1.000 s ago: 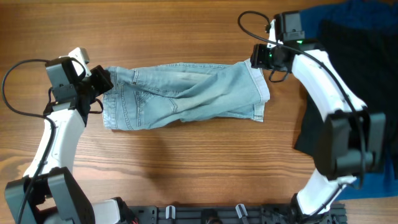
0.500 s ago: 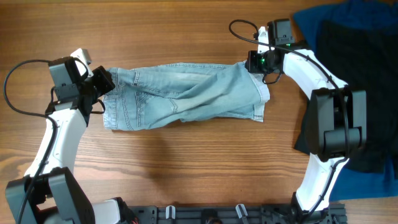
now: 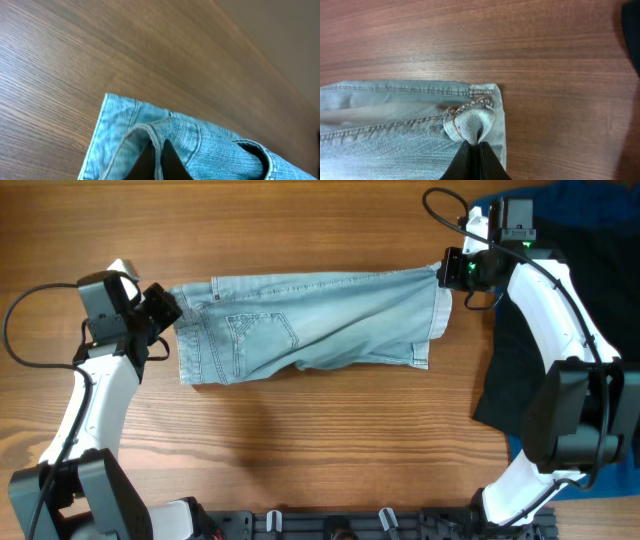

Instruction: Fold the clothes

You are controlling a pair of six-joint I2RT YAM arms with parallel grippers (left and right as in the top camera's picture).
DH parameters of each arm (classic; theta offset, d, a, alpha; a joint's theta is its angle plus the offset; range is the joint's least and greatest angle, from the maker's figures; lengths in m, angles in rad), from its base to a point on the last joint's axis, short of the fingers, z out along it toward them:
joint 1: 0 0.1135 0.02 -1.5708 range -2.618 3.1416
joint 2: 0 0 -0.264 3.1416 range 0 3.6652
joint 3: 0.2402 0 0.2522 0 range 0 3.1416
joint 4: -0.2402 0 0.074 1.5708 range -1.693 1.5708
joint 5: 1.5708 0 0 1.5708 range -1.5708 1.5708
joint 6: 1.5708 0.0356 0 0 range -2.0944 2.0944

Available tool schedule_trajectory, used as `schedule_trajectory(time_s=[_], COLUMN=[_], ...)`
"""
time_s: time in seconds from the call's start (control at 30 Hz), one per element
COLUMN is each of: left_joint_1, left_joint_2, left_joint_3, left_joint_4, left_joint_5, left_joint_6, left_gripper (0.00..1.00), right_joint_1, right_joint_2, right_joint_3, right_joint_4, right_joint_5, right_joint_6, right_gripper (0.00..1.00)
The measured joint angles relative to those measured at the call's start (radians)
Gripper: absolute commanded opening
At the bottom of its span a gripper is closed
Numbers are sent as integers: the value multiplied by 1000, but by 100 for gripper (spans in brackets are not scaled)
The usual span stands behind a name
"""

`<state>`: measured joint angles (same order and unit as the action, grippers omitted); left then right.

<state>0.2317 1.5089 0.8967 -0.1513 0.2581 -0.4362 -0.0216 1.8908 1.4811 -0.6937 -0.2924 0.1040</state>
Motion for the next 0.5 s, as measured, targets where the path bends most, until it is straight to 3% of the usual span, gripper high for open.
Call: schedule_trajectory(time_s=[0.07, 0.1, 0.13, 0.17, 0.2, 0.33, 0.5], left_joint_1=[0, 0, 0, 0, 5, 31, 45], left_joint_2=[2, 8, 17, 29, 45, 62, 62], left_joint_3=[0, 0, 0, 0, 0, 0, 5], left_joint_4=[30, 41, 52, 58, 65, 34, -174], left_joint_5=[-8, -11, -14, -19, -37, -68, -48], left_joint_6=[-16, -19, -19, -18, -19, 1, 51], left_gripper=[5, 11, 30, 66, 100, 100, 92], right_joint_1=[1, 1, 1, 1, -1, -13, -72], right_joint_2=[8, 18, 32, 50, 77, 101, 101], right_joint_3=[0, 0, 0, 0, 0, 0, -1], right_joint_4=[31, 47, 61, 73, 93, 76, -157], right_joint_5=[-21, -30, -38, -44, -44, -43, -28], right_joint_6=[0, 3, 7, 10, 16, -1, -2], right_gripper=[4, 20, 38, 54, 57, 62, 51])
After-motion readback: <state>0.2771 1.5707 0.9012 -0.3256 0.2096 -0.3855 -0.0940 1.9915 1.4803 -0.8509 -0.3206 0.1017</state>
